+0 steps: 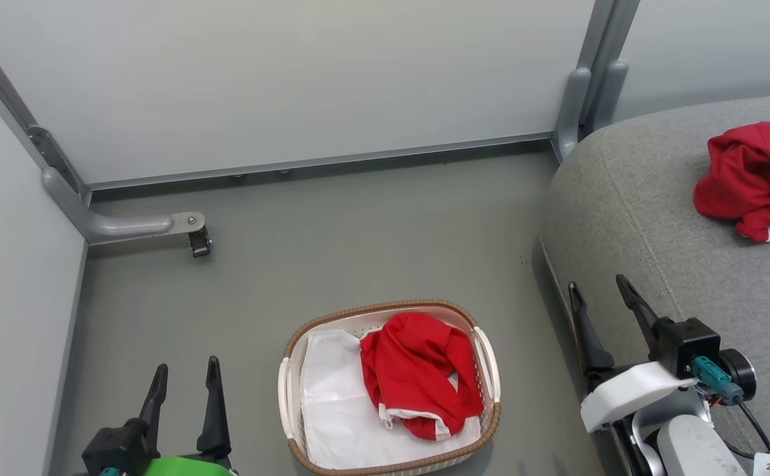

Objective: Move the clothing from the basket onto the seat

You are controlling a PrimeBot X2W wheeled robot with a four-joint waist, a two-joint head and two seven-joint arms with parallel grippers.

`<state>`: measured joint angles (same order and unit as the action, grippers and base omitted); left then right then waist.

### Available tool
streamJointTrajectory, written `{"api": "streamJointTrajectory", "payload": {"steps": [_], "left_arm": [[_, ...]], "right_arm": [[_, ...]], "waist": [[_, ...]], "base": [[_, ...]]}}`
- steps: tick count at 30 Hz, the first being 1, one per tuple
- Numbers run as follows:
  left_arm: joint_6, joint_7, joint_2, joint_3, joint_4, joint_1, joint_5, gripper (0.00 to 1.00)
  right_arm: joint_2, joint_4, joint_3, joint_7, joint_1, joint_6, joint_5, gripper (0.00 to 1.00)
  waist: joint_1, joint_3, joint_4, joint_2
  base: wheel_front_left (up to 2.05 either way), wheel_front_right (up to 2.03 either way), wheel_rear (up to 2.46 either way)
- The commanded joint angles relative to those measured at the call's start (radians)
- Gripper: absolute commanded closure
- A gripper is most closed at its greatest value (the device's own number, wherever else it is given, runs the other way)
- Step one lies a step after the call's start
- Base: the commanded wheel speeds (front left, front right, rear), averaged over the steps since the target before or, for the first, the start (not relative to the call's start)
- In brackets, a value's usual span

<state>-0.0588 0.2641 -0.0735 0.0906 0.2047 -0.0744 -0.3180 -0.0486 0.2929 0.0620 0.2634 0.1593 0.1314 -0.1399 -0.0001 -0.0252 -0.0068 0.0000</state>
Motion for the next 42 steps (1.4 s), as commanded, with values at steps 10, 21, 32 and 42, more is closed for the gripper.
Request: {"api": "streamJointTrajectory", "payload": {"steps": [10, 21, 32, 42], "left_arm": [[-0.027, 0.001, 0.017, -0.026, 0.028, -0.003, 0.026, 0.00], [-0.037, 0.001, 0.022, -0.038, 0.043, 0.003, 0.039, 0.00], [-0.045, 0.001, 0.023, -0.040, 0.046, 0.004, 0.044, 0.00], [-0.047, 0.000, 0.023, -0.032, 0.040, 0.035, 0.054, 0.00]], "right_arm": [[-0.004, 0.017, 0.021, 0.002, -0.026, -0.001, -0.009, 0.00], [-0.004, 0.014, 0.025, 0.002, -0.028, -0.001, -0.009, 0.00], [-0.004, 0.022, 0.031, 0.002, -0.028, -0.001, -0.015, 0.00], [-0.004, 0.011, 0.027, 0.002, -0.006, -0.001, -0.008, 0.00]], "waist": [[0.0001, 0.008, 0.004, 0.0000], [0.0001, 0.016, -0.002, 0.0000], [0.0001, 0.016, -0.005, 0.0000], [0.0001, -0.020, -0.013, 0.0000]], "base": [[0.00, 0.00, 0.00], [0.00, 0.00, 0.00], [0.00, 0.00, 0.00], [0.00, 0.00, 0.00]]}}
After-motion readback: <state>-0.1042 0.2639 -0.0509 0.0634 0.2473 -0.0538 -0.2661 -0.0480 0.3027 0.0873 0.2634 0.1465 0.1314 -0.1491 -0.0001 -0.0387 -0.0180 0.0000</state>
